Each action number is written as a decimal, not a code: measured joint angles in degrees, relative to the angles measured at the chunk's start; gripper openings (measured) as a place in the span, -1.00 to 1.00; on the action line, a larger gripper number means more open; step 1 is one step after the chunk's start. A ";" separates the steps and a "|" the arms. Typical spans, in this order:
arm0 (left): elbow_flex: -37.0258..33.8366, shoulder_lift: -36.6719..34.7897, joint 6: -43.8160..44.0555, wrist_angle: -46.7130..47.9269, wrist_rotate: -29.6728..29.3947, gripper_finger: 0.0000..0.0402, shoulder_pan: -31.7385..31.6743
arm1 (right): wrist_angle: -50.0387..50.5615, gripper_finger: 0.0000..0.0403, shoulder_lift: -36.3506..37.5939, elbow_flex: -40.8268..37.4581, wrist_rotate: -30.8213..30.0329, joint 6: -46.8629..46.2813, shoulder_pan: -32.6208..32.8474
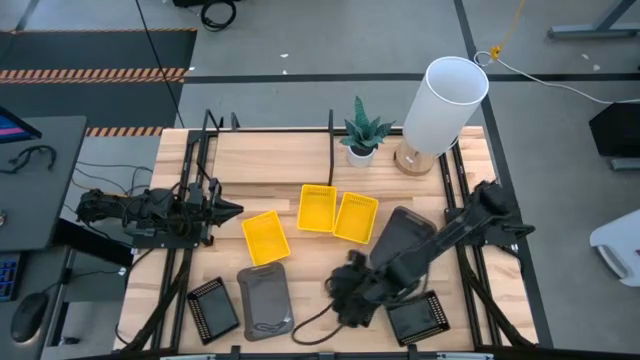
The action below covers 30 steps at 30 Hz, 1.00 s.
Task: Stack baskets on shelf by color
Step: Stack the left transparent black bin into the black transparent bins
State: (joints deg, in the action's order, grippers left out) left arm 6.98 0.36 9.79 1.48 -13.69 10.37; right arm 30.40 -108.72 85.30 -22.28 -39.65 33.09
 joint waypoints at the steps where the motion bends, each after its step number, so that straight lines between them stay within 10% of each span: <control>1: 0.00 0.00 0.00 0.02 0.00 -0.81 0.00 | -3.22 -0.03 -1.37 0.27 1.49 1.78 -0.43; 20: 0.00 0.00 -0.01 0.00 0.01 -0.81 0.00 | 7.06 -0.08 -30.14 47.13 10.02 20.23 -1.63; 30: 0.00 0.00 -0.01 -0.10 0.00 -0.85 0.00 | 1.31 -0.08 -33.85 49.55 10.49 23.90 -1.51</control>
State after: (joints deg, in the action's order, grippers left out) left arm 6.98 0.36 9.79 1.37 -13.70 10.37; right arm 31.71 -142.57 134.85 -11.79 -15.75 31.57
